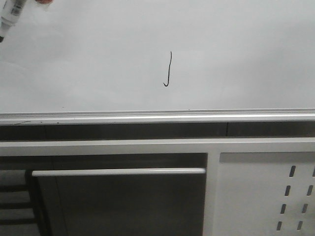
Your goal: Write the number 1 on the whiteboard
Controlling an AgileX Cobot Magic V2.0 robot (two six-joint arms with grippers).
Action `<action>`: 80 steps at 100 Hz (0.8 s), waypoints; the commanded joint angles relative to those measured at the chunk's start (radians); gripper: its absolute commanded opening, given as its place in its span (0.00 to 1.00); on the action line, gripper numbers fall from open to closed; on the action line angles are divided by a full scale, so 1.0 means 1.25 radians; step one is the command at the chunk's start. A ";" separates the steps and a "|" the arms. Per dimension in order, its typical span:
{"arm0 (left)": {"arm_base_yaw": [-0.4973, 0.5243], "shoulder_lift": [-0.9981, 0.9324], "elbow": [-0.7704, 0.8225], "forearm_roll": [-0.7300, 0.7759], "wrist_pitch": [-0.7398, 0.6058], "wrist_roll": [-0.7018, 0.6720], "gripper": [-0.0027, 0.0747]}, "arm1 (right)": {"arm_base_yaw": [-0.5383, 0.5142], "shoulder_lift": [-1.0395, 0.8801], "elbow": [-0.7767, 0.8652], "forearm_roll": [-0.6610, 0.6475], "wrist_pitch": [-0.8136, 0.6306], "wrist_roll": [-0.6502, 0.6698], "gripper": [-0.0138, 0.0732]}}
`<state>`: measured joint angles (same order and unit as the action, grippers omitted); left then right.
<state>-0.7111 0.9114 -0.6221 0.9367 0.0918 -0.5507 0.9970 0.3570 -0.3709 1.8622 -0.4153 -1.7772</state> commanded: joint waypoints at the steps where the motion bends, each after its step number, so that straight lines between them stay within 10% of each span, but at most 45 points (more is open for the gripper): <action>1: -0.004 -0.003 -0.029 0.056 -0.056 -0.229 0.01 | -0.002 0.003 -0.021 -0.019 0.021 -0.003 0.43; 80: 0.188 0.008 -0.027 0.132 -0.225 -0.398 0.01 | -0.002 0.003 -0.021 -0.019 0.021 -0.003 0.43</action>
<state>-0.4792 0.9217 -0.6221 1.0768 -0.1133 -1.0204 0.9970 0.3570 -0.3709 1.8622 -0.4153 -1.7771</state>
